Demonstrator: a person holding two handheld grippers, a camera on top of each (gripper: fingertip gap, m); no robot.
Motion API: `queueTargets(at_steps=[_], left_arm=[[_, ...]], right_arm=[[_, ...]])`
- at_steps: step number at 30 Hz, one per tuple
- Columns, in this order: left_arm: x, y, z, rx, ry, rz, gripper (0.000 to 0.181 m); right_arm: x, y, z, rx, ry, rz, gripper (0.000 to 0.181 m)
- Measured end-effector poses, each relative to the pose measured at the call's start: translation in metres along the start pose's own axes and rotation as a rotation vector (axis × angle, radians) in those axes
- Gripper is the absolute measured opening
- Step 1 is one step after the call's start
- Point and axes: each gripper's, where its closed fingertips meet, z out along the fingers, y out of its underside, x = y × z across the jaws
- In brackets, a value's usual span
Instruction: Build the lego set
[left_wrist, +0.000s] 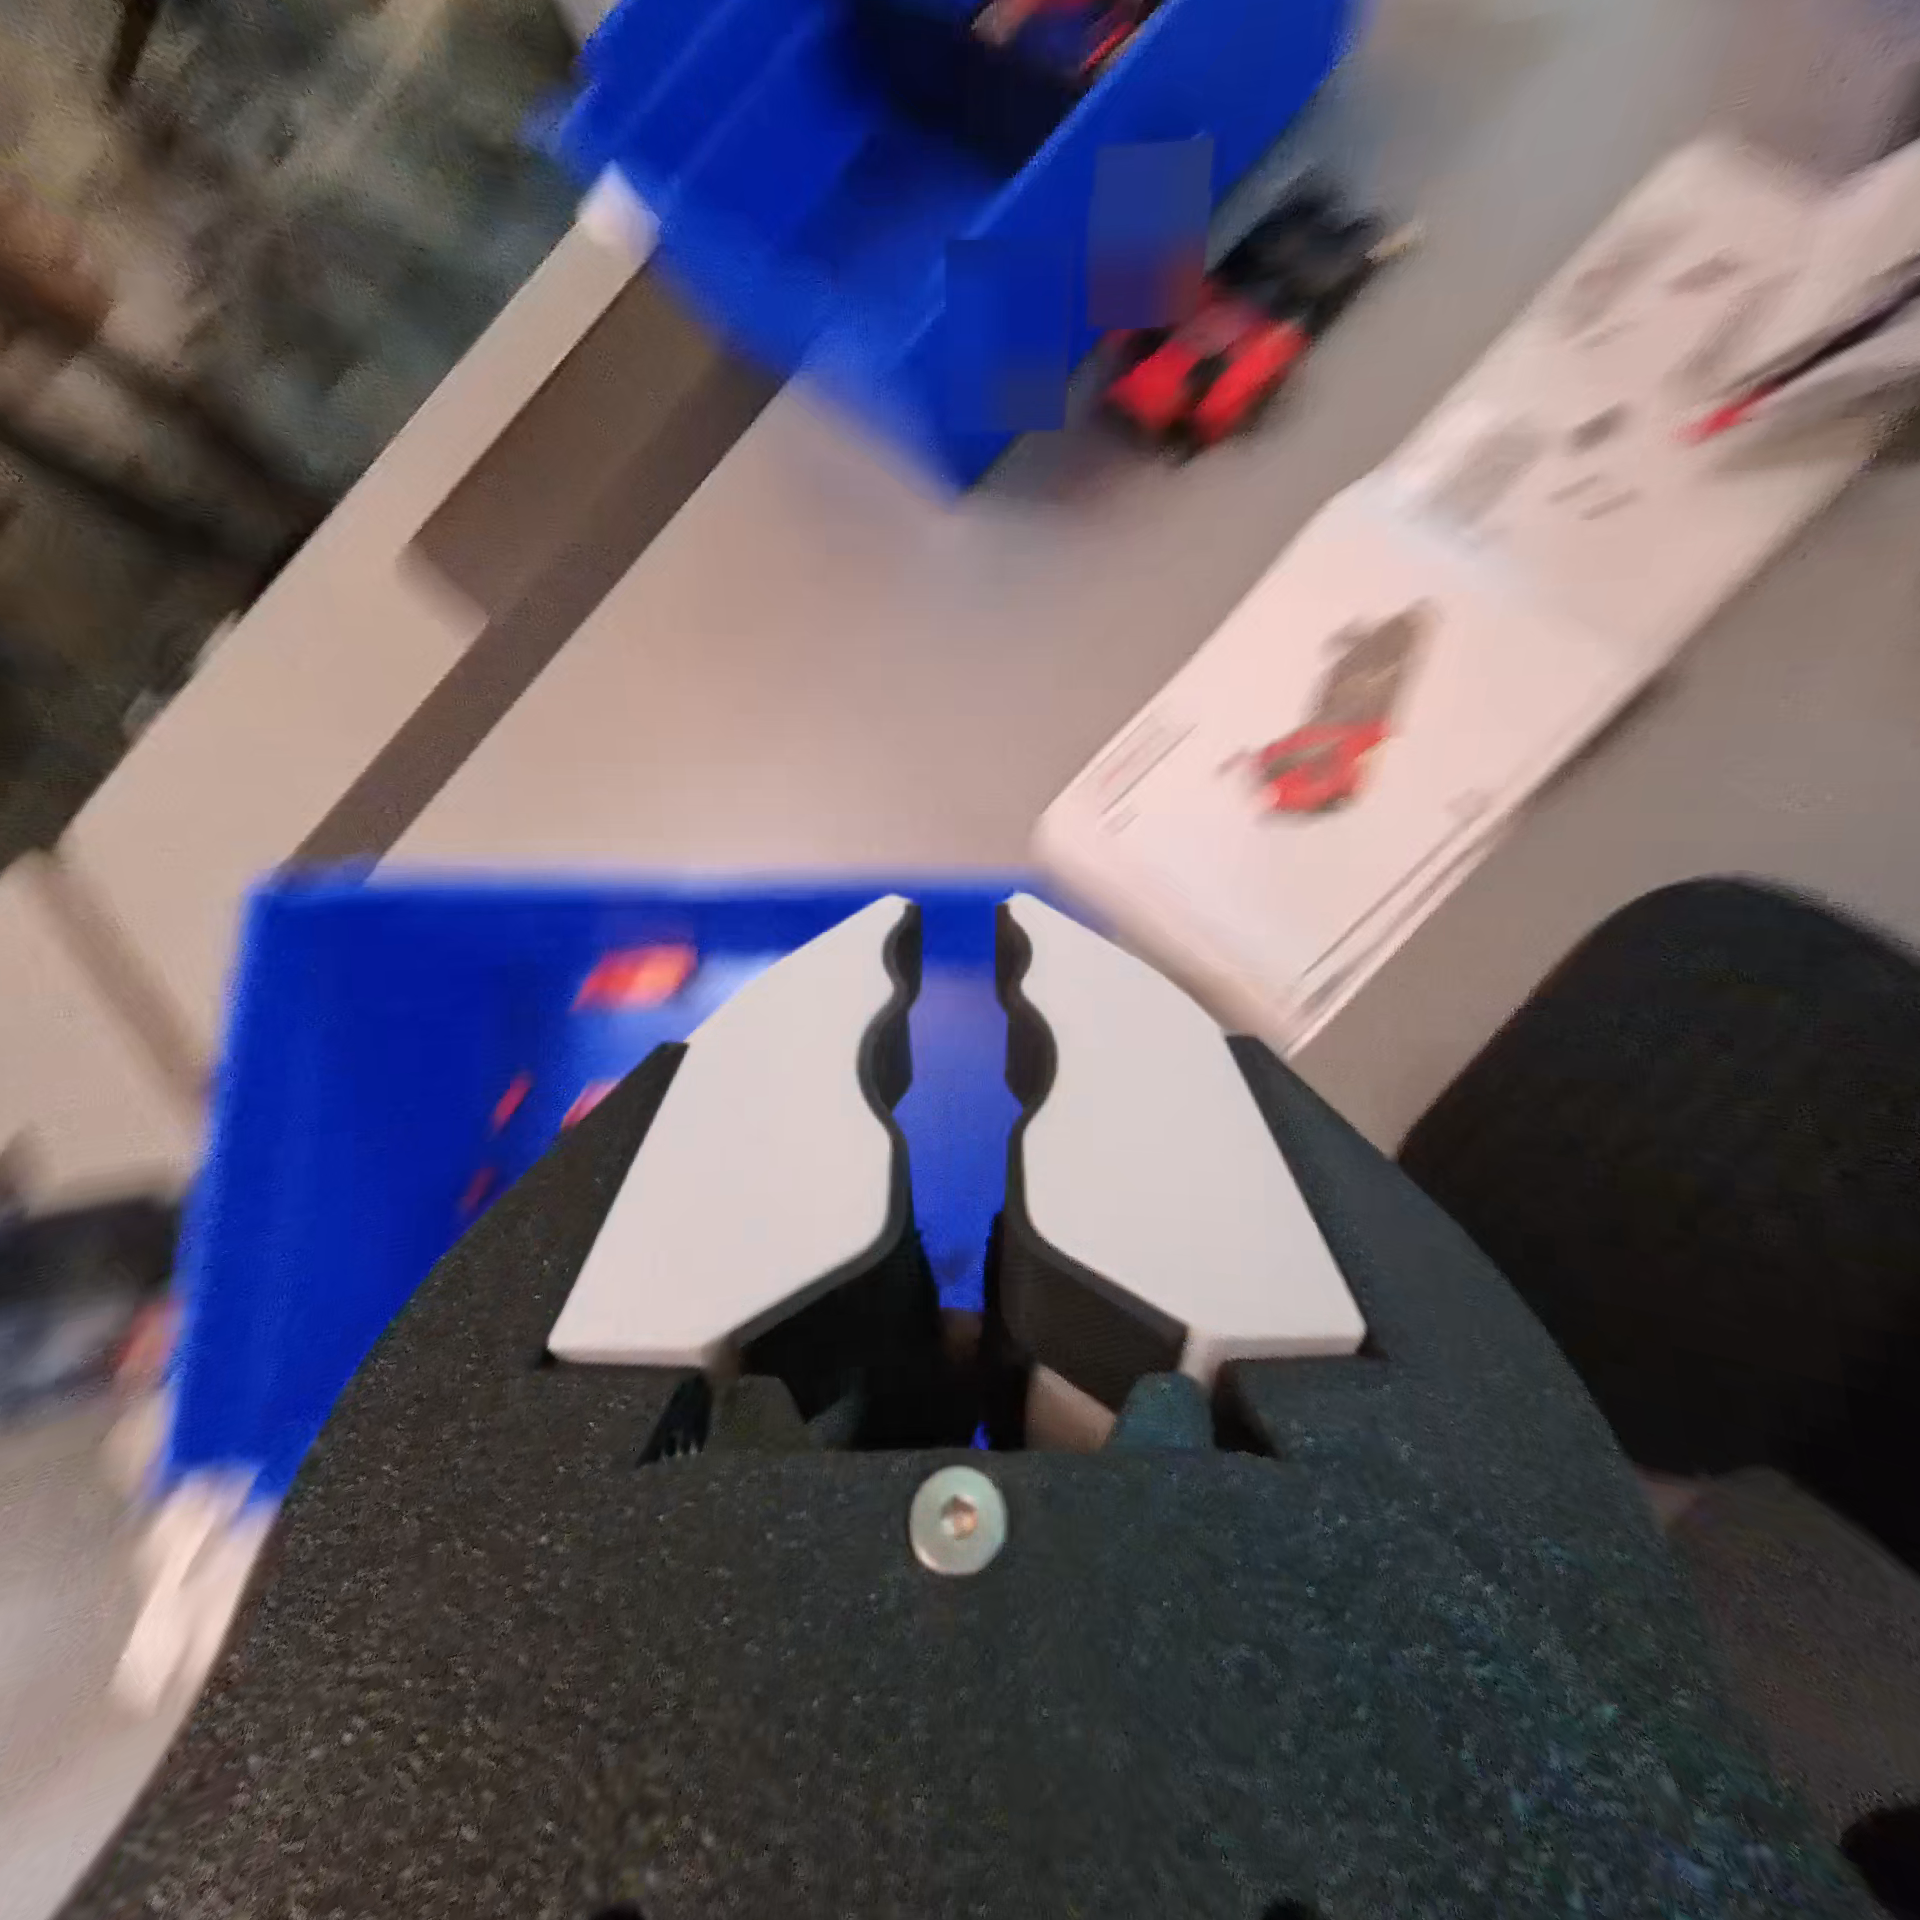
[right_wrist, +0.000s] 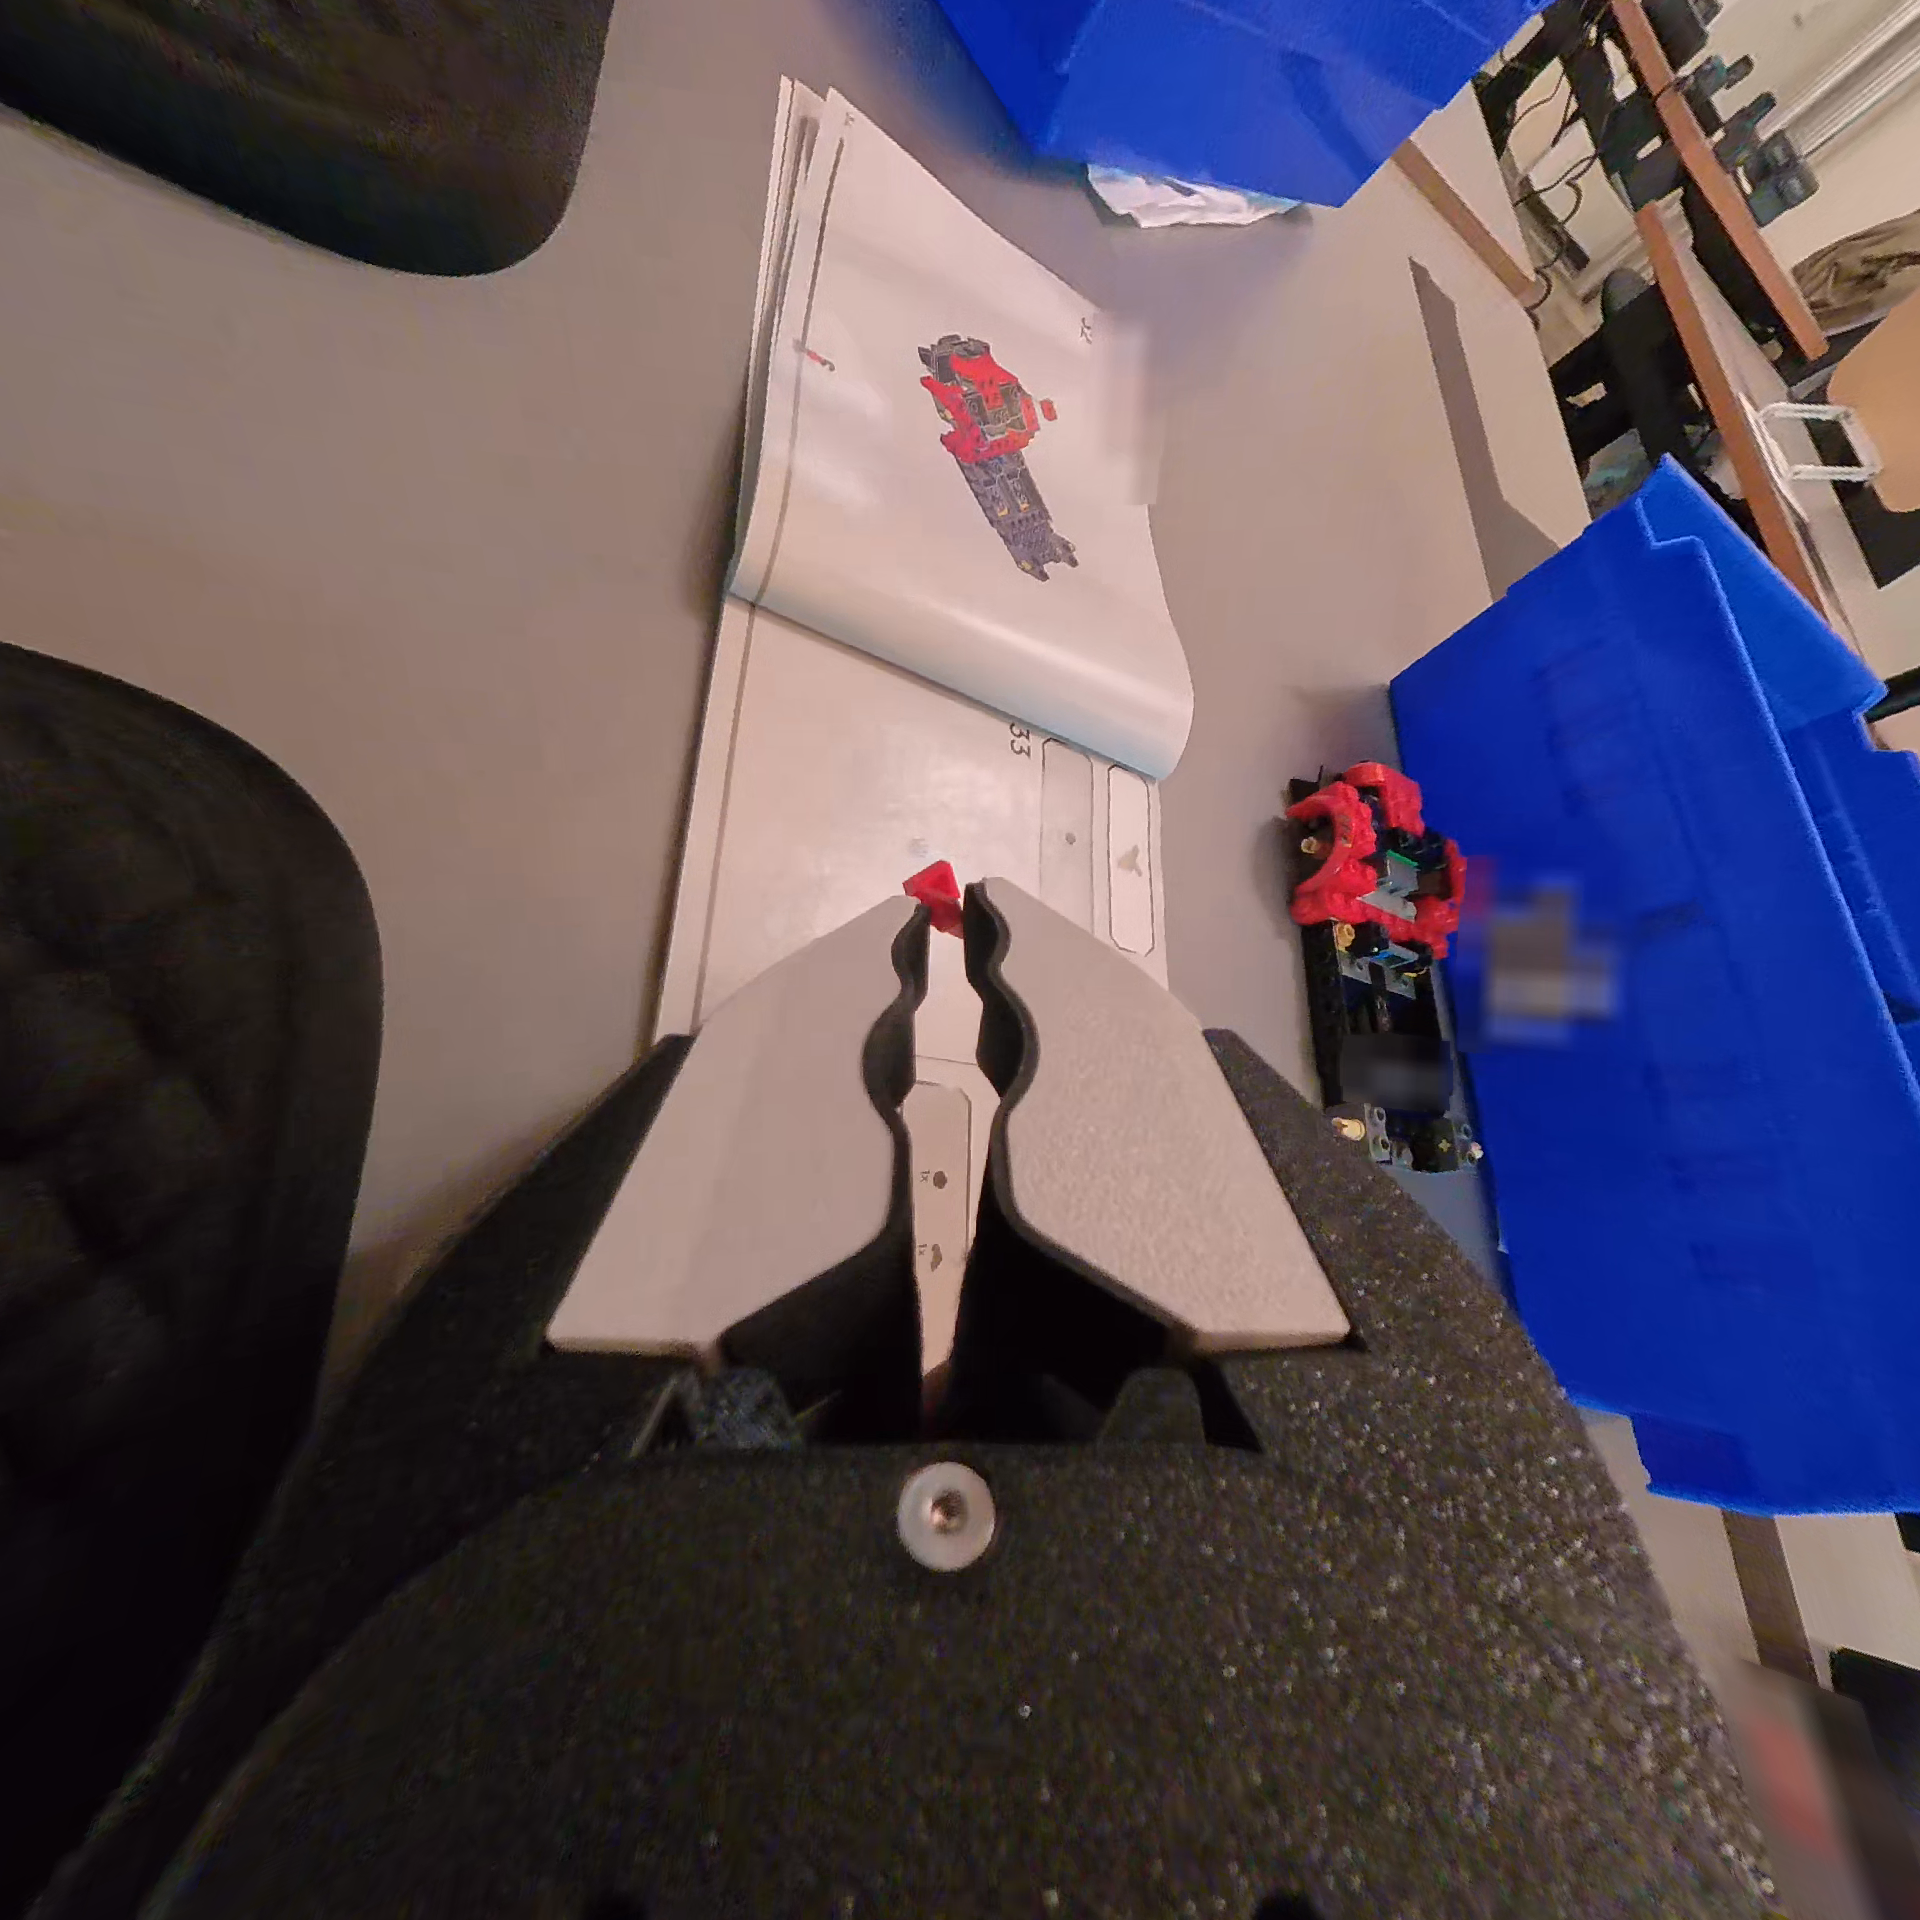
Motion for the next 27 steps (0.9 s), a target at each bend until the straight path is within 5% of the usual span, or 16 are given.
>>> queueTargets(at_steps=[2,4,7,12,21,27], left_arm=[[-0.056,0.049,-0.028,-0.175,-0.138,-0.096,0.007],[-0.085,0.095,-0.036,-0.350,-0.100,-0.231,0.007],[-0.089,0.133,-0.018,-0.486,0.107,-0.273,0.008],[-0.091,0.188,0.012,-0.708,0.193,-0.104,0.008],[-0.122,0.196,0.025,-0.610,0.105,-0.217,0.018],[-0.133,0.196,0.027,-0.611,0.103,-0.254,0.041]], right_arm=[[-0.001,0.000,0.001,0.000,-0.008,0.008,0.006],[-0.002,-0.001,0.001,0.007,-0.014,0.012,0.006],[-0.001,-0.001,0.000,0.008,-0.010,0.015,0.006],[0.000,0.002,0.000,0.001,-0.009,0.027,0.006],[-0.005,0.004,0.003,-0.005,-0.040,0.035,0.006],[-0.004,0.002,0.001,0.009,-0.038,0.045,0.006]])
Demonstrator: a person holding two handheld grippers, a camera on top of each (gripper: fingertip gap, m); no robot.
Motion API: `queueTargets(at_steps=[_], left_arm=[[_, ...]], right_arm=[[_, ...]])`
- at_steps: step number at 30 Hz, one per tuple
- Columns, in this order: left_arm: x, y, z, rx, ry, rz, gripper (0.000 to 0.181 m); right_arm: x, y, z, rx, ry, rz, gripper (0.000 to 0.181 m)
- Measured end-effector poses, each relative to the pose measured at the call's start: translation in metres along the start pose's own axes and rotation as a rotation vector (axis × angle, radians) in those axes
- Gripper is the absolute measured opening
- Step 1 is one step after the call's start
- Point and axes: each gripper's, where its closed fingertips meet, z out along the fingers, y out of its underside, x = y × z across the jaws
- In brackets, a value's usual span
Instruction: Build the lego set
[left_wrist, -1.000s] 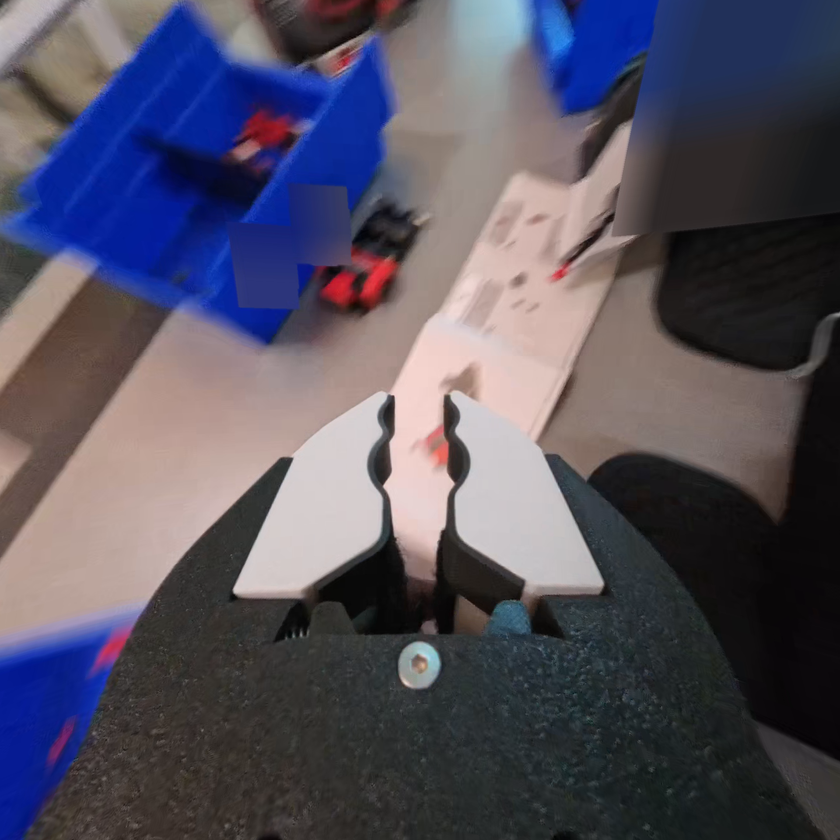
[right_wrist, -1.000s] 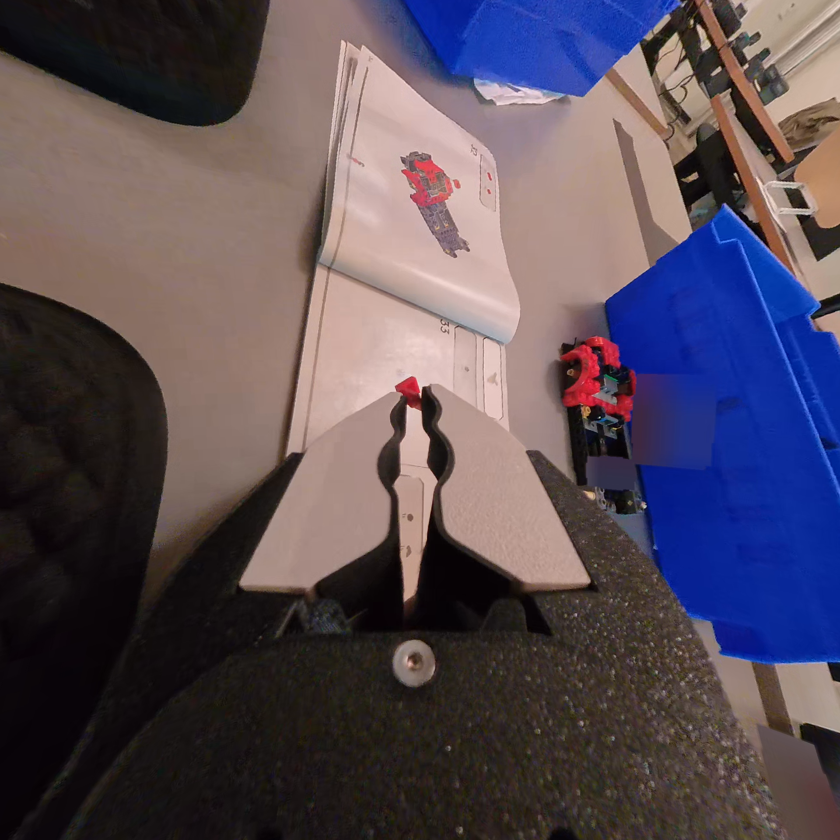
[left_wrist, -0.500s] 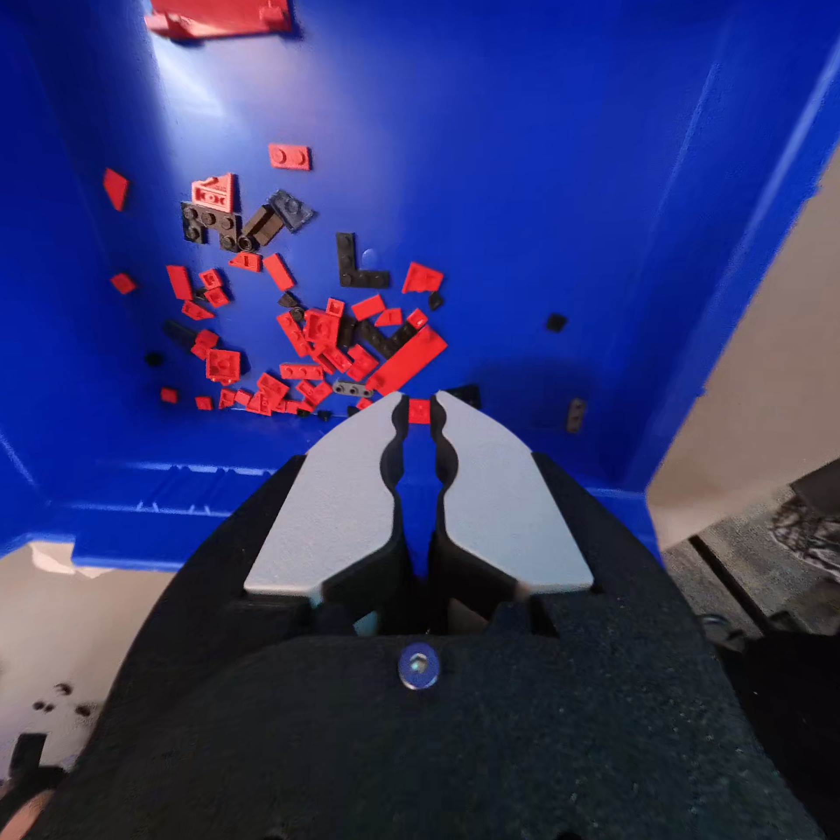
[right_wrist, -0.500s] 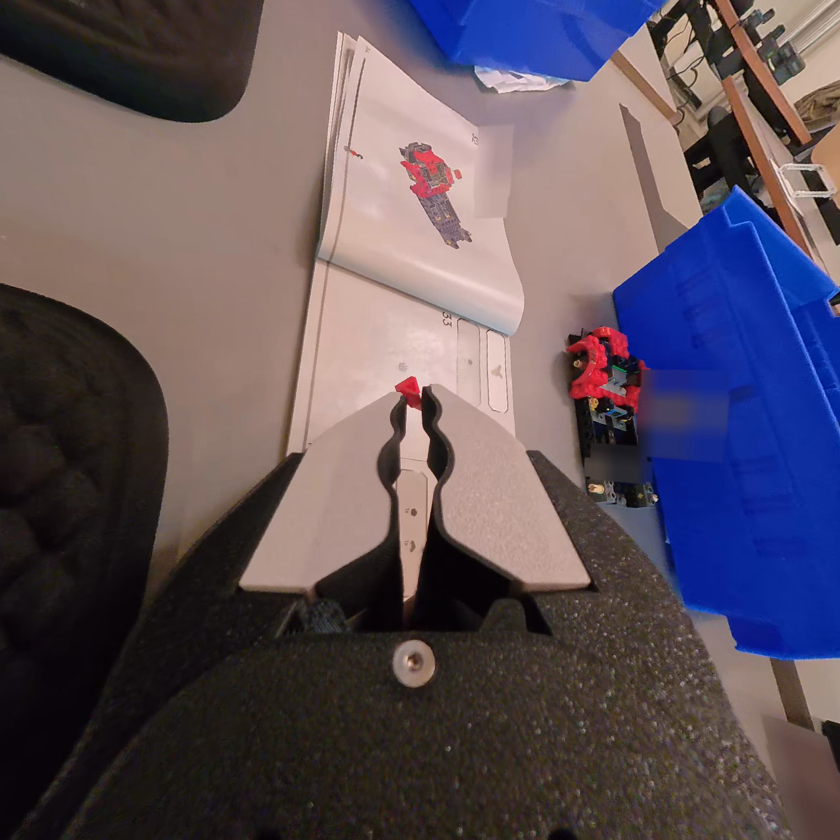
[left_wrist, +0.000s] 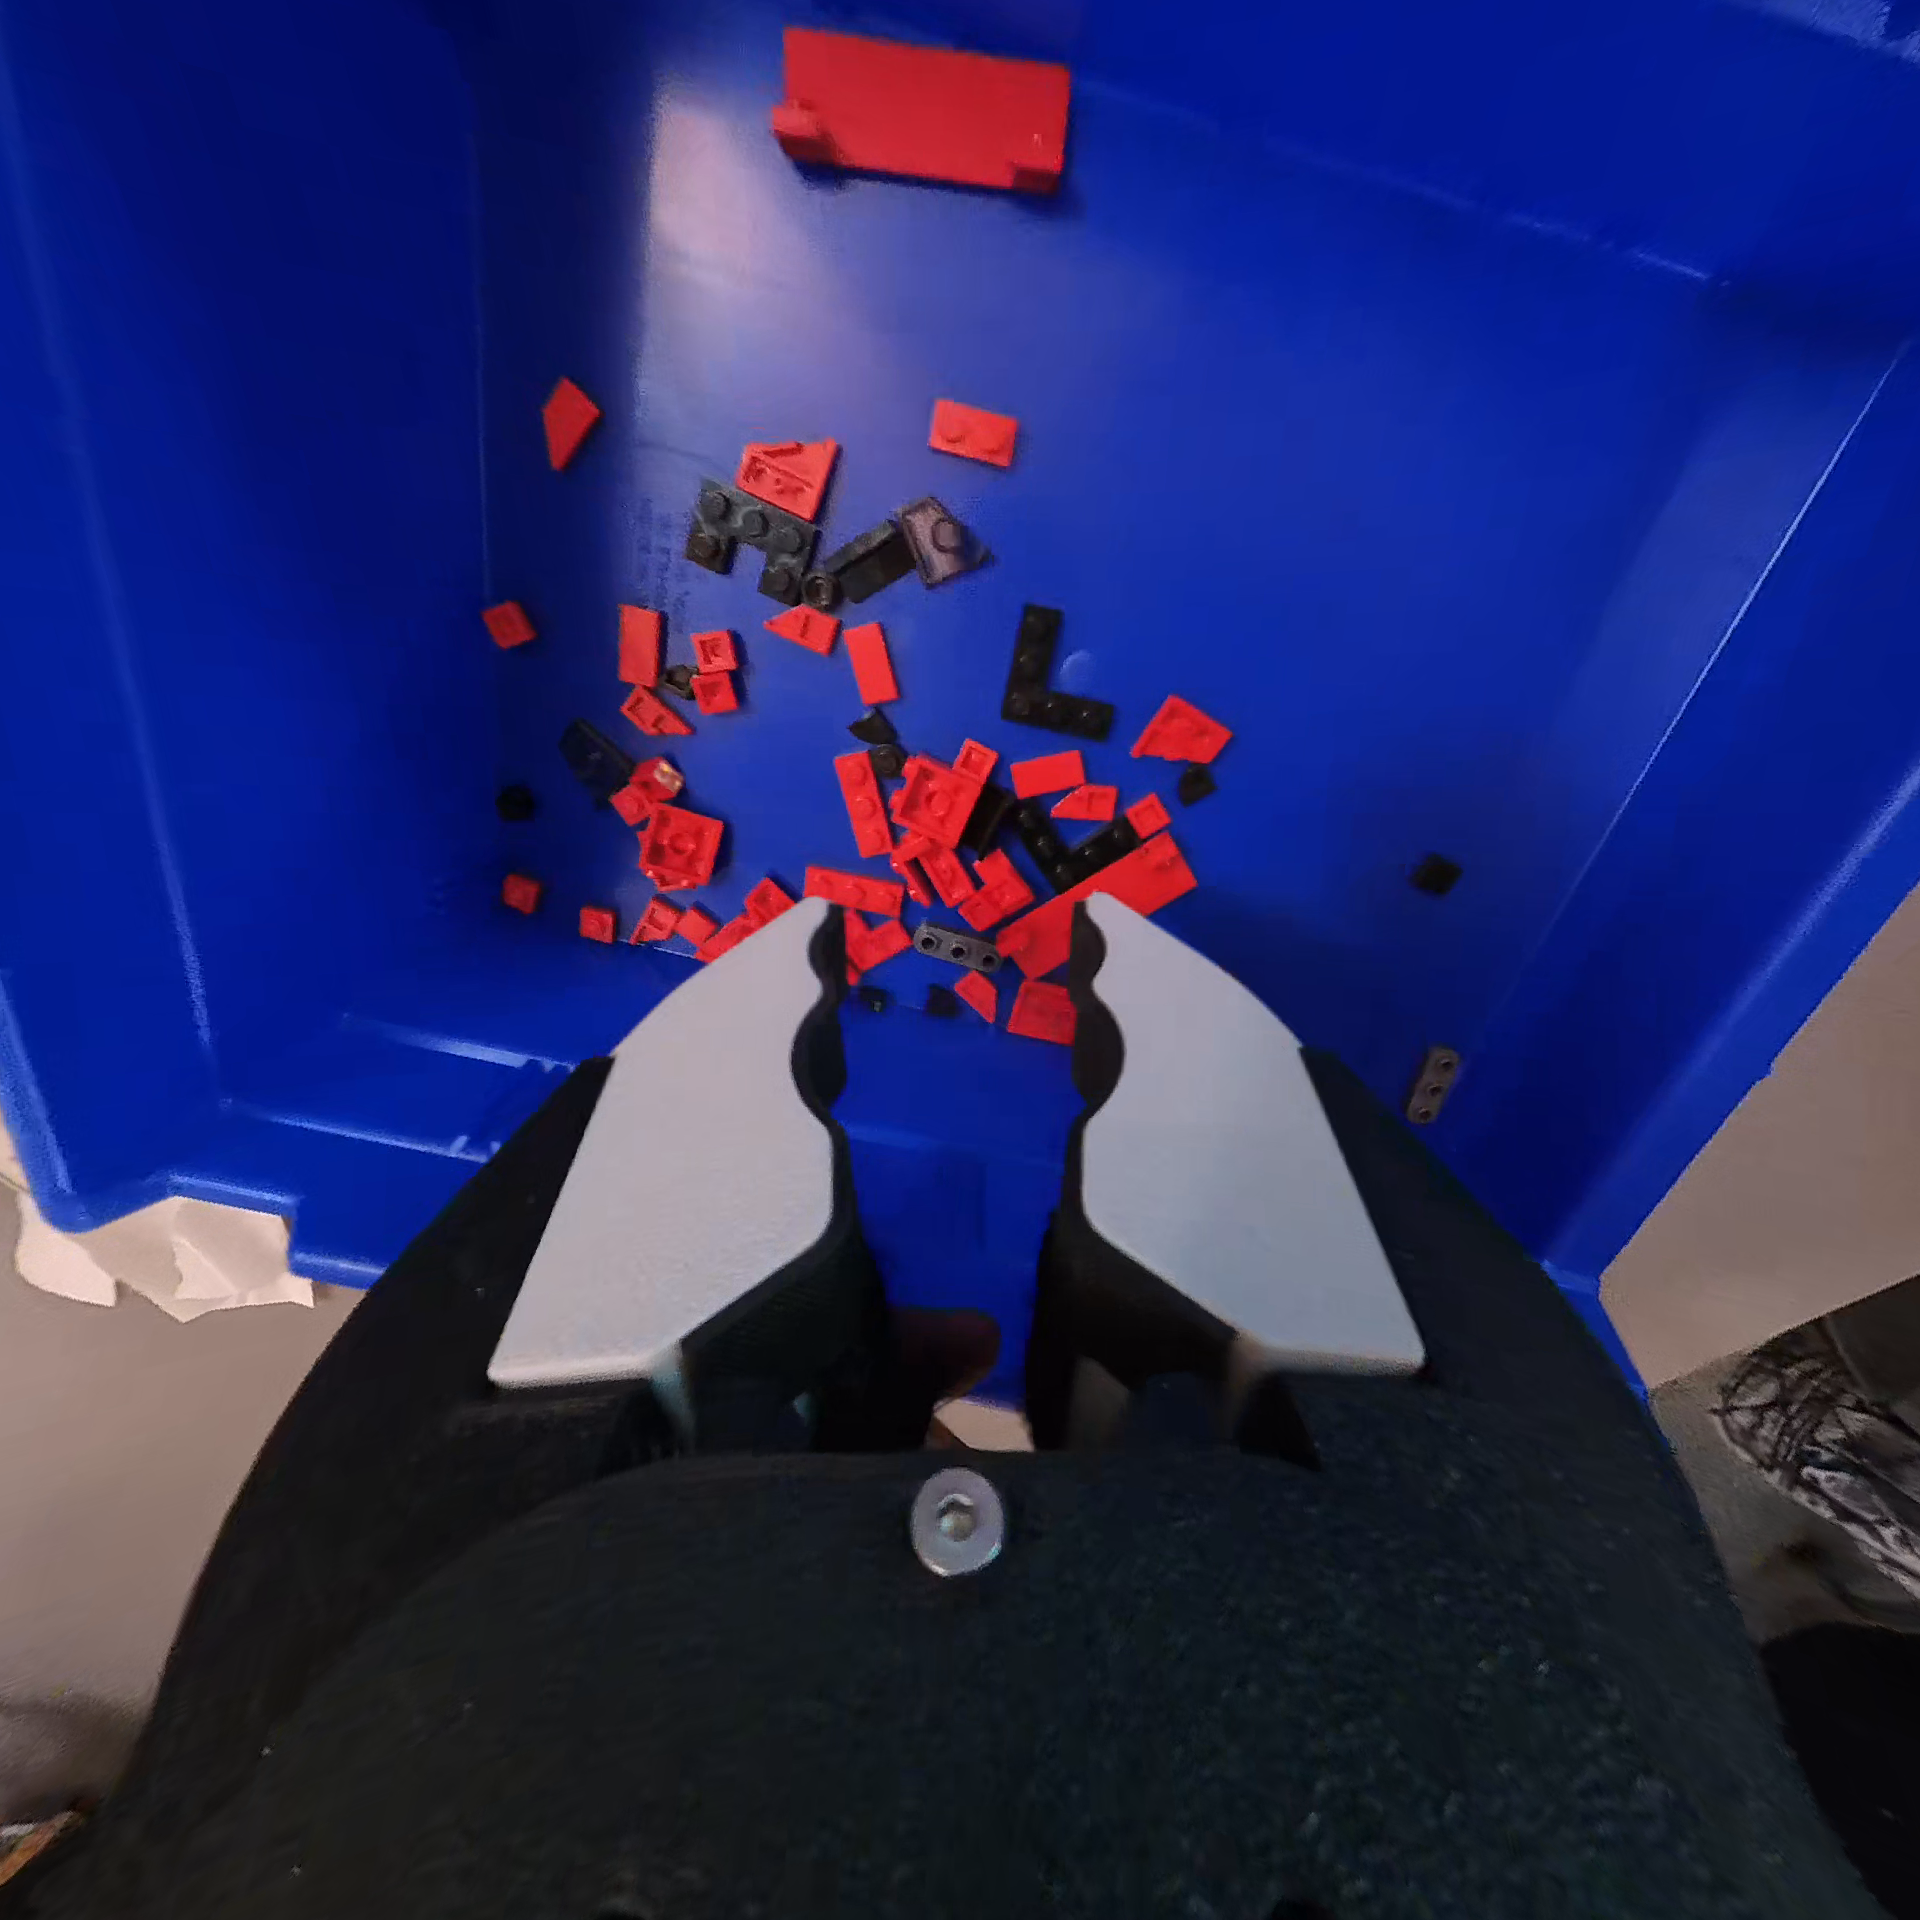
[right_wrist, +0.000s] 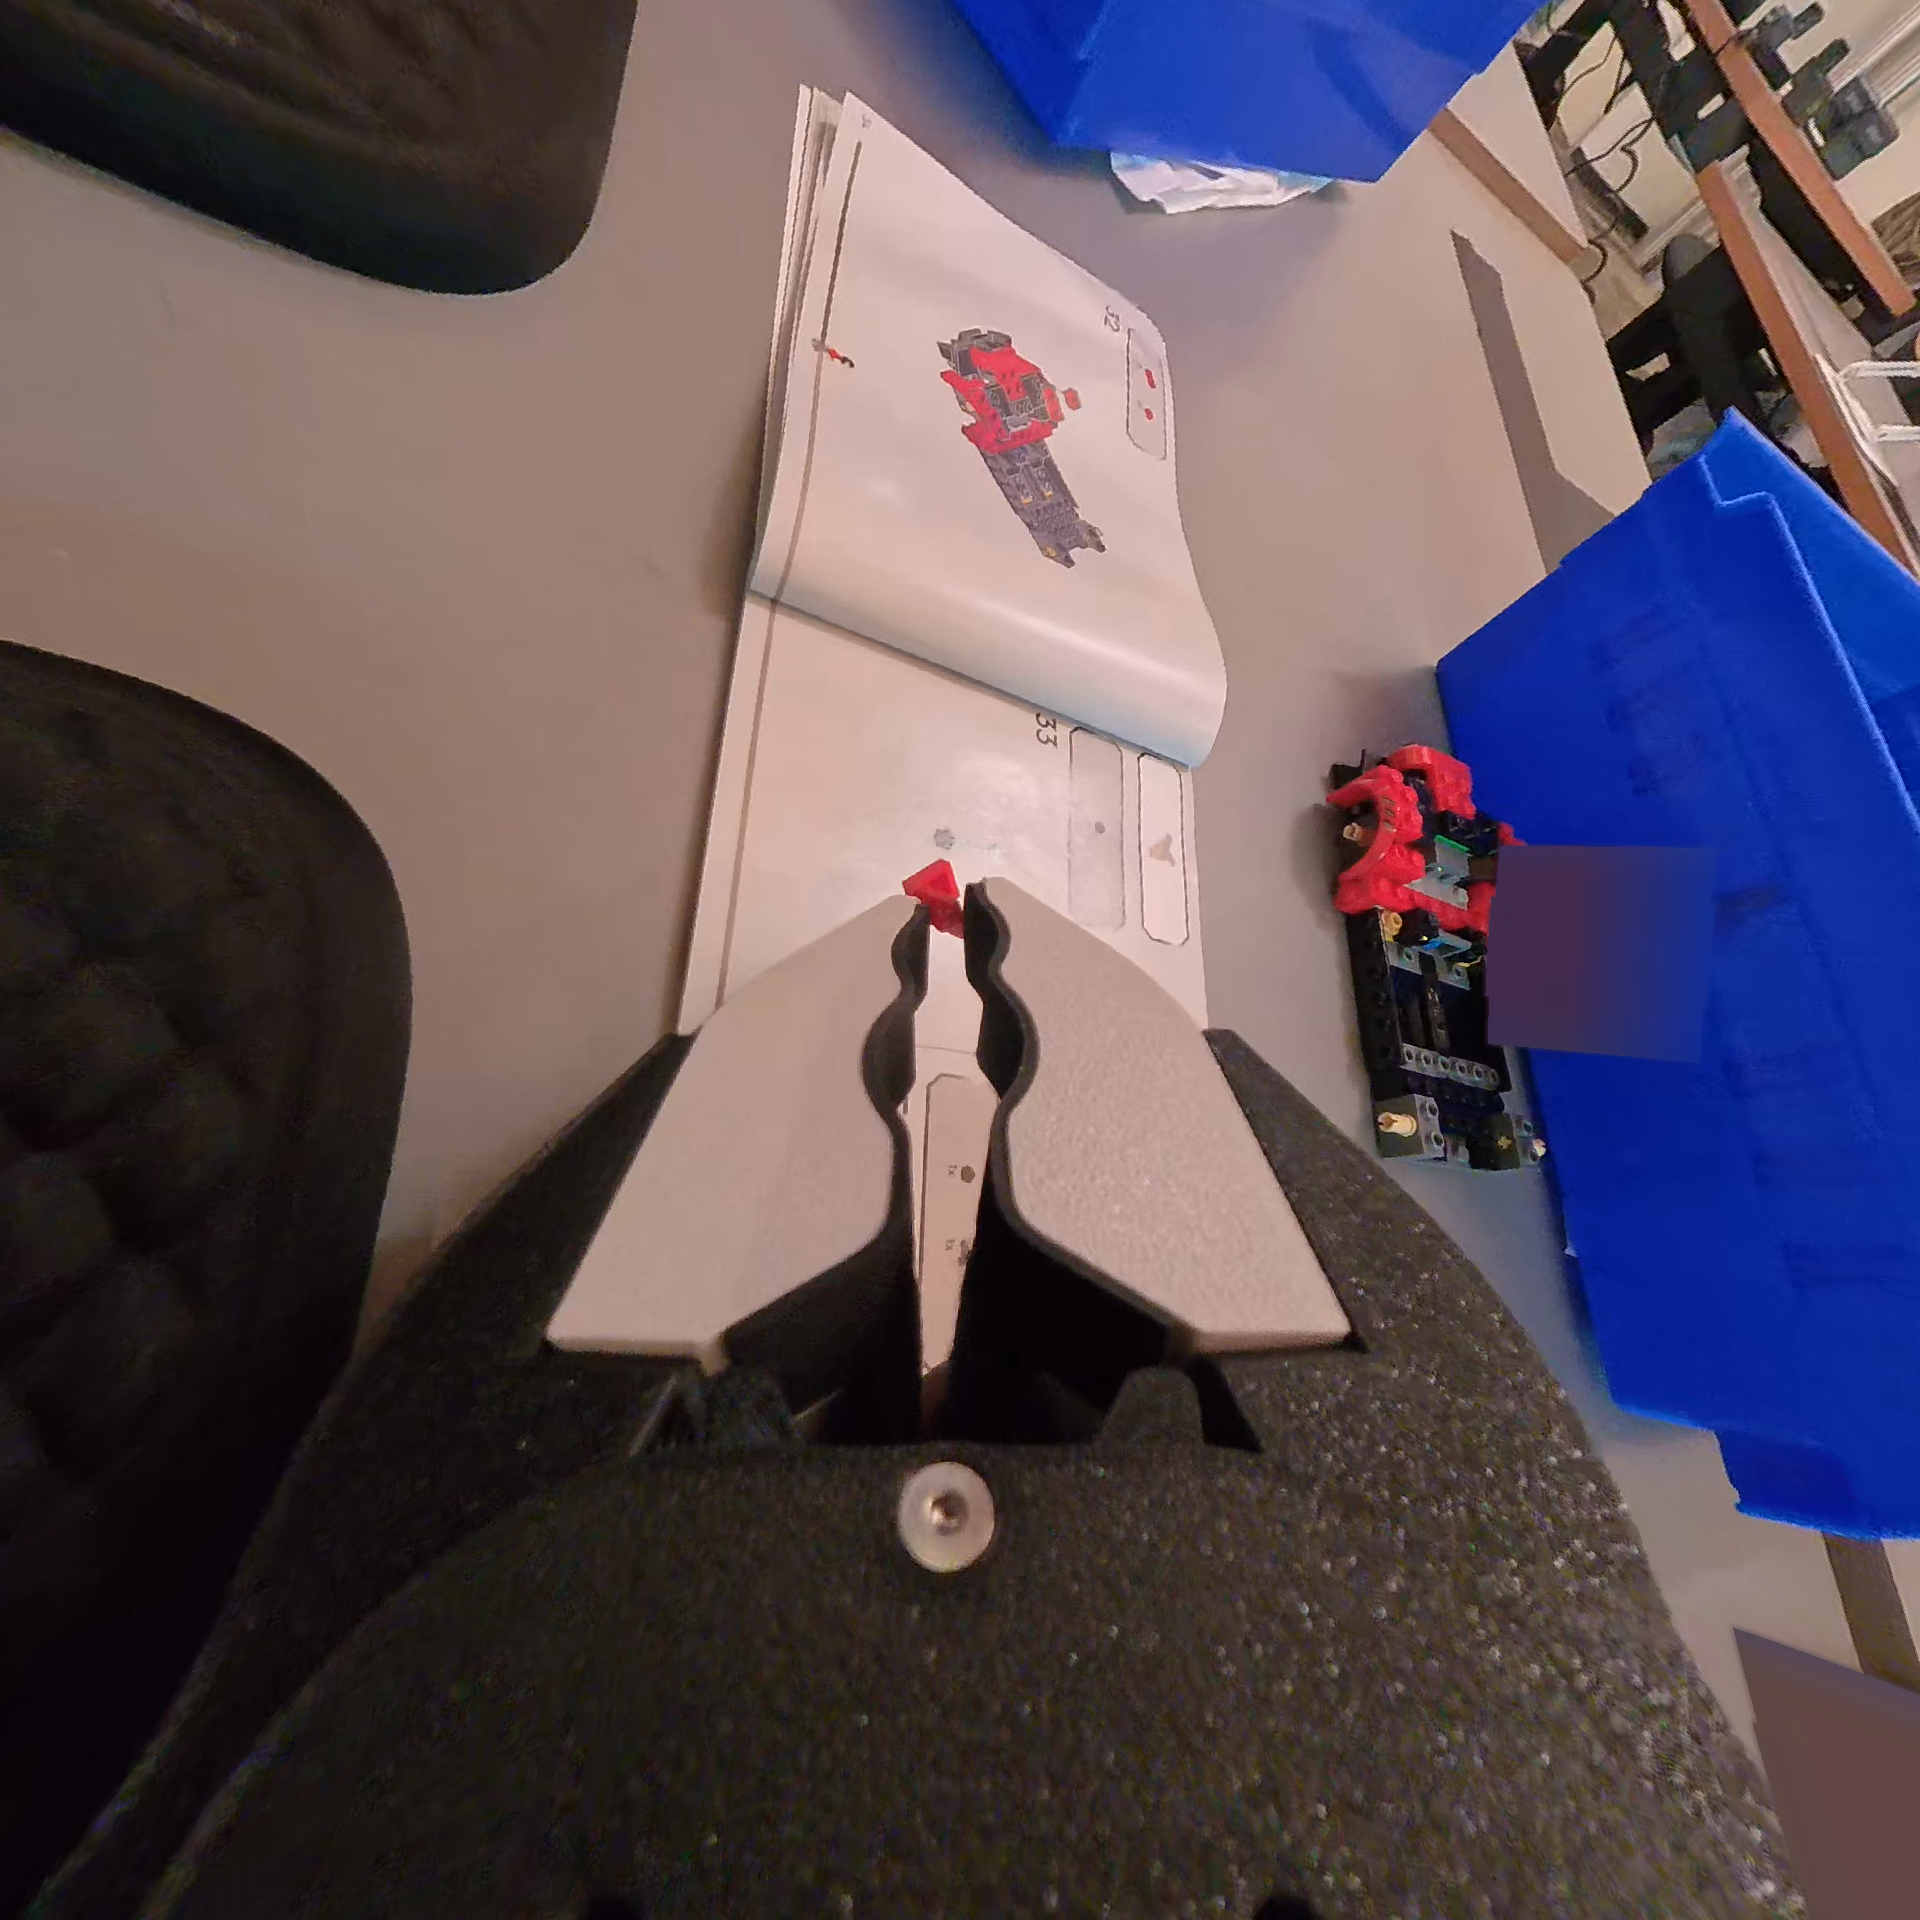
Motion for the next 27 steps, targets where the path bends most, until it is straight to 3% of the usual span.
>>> queueTargets(at_steps=[4,7,9,13,27], left_arm=[[-0.018,-0.011,-0.006,0.046,-0.021,-0.041,0.046],[-0.040,-0.027,-0.015,0.119,-0.062,-0.091,0.029],[-0.050,-0.039,-0.020,0.175,-0.057,-0.139,0.001],[-0.061,-0.054,-0.020,0.195,-0.054,-0.170,0.000],[-0.107,-0.008,0.021,-0.200,-0.382,-0.352,0.010]], right_arm=[[-0.001,0.000,0.000,-0.004,-0.002,-0.002,0.006],[-0.001,0.000,0.000,-0.006,-0.003,-0.007,0.006],[-0.001,0.000,0.000,-0.002,-0.004,-0.004,0.006],[-0.001,0.002,0.001,-0.005,-0.004,0.004,0.006],[-0.002,0.002,0.002,0.004,-0.018,0.016,0.006]])
